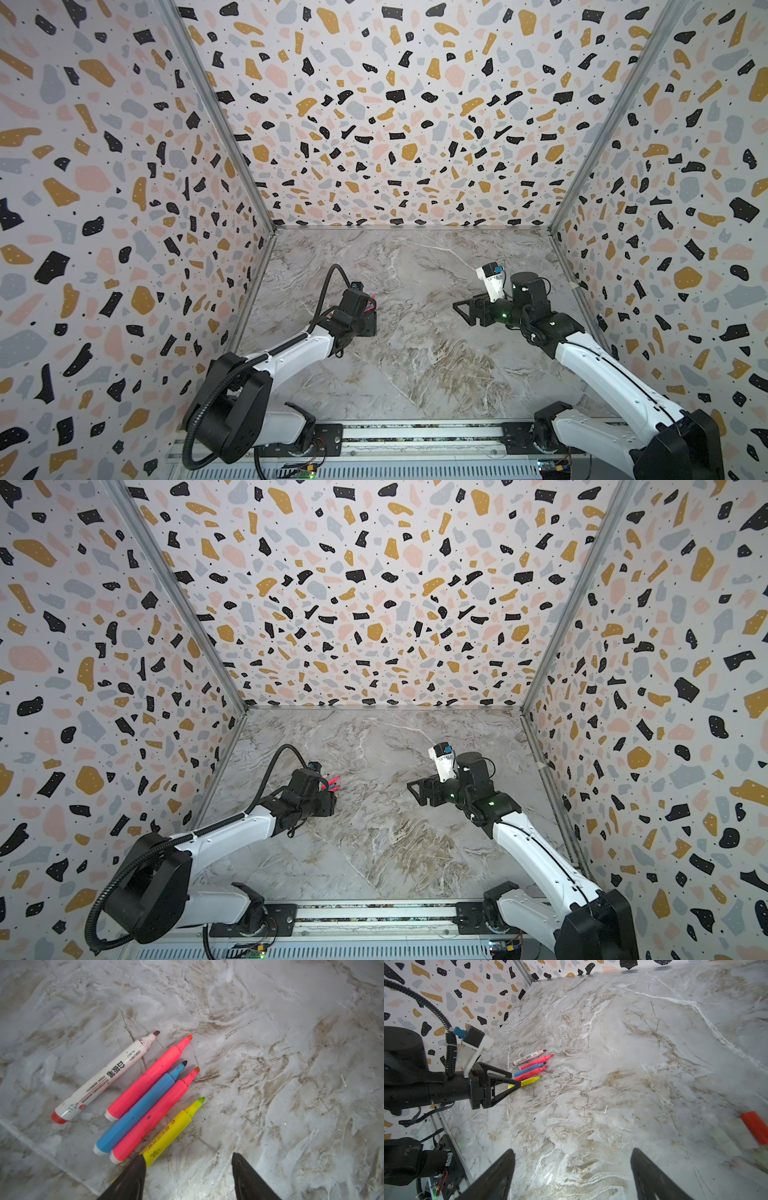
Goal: Insert the pens into the pen caps
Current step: 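Raise the left gripper over the markers while the right arm lifts and swings inward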
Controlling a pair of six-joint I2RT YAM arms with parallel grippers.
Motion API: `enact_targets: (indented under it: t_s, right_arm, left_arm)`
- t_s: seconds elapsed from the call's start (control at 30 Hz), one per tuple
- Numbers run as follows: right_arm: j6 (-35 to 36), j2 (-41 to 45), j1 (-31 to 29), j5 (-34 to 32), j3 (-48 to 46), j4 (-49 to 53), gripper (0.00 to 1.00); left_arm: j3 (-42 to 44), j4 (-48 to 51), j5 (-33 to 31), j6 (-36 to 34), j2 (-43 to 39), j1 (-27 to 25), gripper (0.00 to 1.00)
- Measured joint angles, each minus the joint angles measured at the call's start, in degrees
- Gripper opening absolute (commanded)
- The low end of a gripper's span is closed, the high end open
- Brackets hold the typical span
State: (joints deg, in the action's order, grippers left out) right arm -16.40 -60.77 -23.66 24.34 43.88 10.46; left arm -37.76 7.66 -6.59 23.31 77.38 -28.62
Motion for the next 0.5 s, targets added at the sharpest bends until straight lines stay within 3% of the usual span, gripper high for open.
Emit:
enact_targets:
  t_s: [0.5]
  right_arm:
    - [-0.02, -0.81, -0.59, -0.22, -1.22, -1.36, 0.87]
  left_arm:
    - [0.0, -0.39, -1.42, -0.2, 1.81, 0.0, 0.63]
